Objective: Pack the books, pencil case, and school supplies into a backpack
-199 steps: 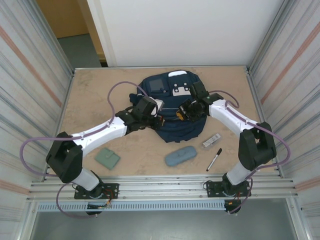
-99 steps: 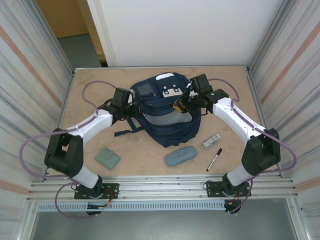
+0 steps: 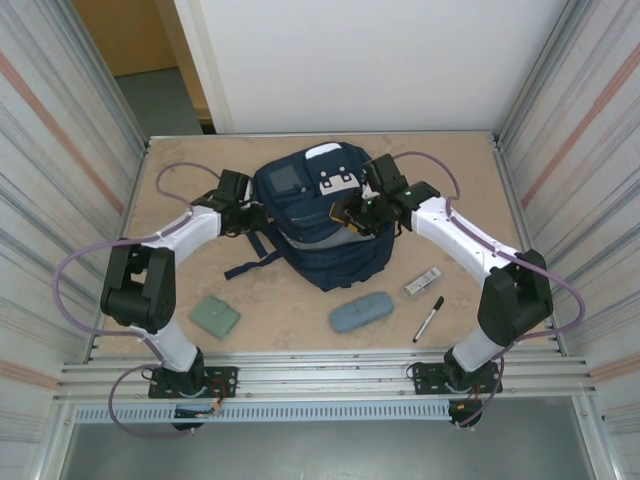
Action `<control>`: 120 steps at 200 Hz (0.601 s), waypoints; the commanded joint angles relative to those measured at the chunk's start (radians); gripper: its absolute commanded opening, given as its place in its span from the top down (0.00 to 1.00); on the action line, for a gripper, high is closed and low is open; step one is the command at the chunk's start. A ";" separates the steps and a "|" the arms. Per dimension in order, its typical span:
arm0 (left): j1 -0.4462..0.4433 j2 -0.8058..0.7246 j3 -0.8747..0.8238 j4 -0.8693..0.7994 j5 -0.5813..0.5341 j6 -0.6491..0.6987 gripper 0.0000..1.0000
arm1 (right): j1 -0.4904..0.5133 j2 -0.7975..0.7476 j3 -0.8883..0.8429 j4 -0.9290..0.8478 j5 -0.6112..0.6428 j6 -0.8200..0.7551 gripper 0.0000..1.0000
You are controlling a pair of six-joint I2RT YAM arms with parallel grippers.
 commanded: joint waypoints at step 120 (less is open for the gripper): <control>-0.587 -0.187 0.049 -0.266 -0.008 0.303 0.37 | -0.155 -0.447 -0.372 -0.376 0.157 -0.386 0.01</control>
